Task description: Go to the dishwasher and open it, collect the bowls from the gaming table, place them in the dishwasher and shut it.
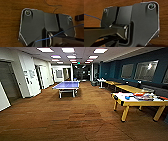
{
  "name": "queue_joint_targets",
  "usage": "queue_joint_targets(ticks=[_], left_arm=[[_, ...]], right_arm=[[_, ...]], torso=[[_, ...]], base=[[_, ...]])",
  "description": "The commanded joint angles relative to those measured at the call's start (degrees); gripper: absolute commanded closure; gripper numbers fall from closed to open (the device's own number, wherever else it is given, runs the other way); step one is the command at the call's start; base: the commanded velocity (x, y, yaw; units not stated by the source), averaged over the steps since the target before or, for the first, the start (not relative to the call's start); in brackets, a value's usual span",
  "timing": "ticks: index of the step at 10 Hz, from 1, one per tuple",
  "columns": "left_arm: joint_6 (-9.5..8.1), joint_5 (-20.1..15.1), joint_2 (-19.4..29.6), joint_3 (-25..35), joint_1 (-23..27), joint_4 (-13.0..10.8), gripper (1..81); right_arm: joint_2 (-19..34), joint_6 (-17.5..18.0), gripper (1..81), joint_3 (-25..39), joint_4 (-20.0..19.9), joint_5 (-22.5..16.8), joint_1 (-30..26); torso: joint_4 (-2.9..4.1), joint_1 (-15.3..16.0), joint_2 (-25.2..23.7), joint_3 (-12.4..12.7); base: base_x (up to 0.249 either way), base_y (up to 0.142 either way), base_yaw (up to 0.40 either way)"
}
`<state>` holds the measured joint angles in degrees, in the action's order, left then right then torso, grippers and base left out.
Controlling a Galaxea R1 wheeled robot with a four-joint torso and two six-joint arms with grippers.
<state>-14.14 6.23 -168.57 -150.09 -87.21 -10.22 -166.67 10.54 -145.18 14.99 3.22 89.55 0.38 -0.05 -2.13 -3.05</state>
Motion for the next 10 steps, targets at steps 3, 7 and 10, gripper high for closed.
queue_joint_targets(ticks=[3,7,10], left_arm=[[-0.01,-2.5,0.2,0.1,2.8,0.2,1.0],[-0.01,-2.5,0.5,0.1,2.8,0.3,1.0],[-0.01,-2.5,0.3,0.1,2.7,0.3,1.0]], right_arm=[[0.5,-0.1,1.0,0.1,0.3,-2.6,-2.2],[0.4,-0.1,1.0,0.1,0.3,-2.6,-2.1],[0.5,-0.1,1.0,-0.4,0.3,-2.7,-2.1]], torso=[[0.02,0.1,0.0,0.0],[0.0,0.1,0.0,0.0],[0.0,0.1,0.0,0.0]], base=[[0.226,0.0,0.0],[0.235,0.0,0.0],[0.235,0.0,0.0]])
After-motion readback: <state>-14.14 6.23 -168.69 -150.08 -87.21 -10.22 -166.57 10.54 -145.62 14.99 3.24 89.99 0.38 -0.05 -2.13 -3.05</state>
